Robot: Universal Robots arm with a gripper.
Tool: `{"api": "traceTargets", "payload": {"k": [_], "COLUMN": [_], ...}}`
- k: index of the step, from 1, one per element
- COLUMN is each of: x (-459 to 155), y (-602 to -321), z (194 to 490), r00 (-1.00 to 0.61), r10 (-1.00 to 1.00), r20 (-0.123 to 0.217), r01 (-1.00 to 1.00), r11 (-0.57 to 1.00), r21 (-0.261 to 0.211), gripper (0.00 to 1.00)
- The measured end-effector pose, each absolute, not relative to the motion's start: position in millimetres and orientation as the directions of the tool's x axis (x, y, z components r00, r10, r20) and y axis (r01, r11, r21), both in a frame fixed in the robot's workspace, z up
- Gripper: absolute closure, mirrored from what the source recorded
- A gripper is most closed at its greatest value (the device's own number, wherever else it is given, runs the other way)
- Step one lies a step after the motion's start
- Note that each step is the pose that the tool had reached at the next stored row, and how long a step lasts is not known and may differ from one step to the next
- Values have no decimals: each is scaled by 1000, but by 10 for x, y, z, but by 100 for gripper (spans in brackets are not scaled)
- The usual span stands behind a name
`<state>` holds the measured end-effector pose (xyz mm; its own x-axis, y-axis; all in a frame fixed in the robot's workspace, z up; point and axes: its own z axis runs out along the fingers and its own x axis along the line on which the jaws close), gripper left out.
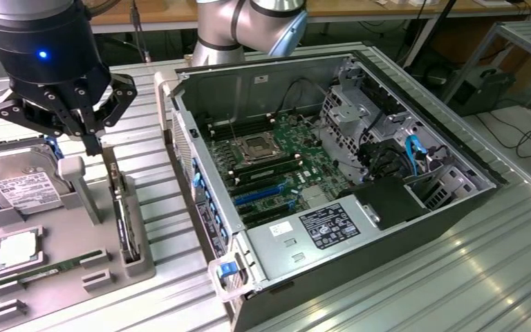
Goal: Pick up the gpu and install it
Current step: 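Reach for the gpu, then pick up the gpu and move the gpu toward the slot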
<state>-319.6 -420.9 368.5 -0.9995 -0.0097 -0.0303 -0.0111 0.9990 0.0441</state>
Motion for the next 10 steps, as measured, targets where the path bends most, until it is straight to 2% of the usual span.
{"api": "traceTargets", "payload": {"k": [10], "x": [-3197], "y": [-4209], "z": [3685], "r00": [-999], "r10": [-10], "r20": [-30], "r01": [-11], "r11": [999], "r21": [44], "gripper": [89]}}
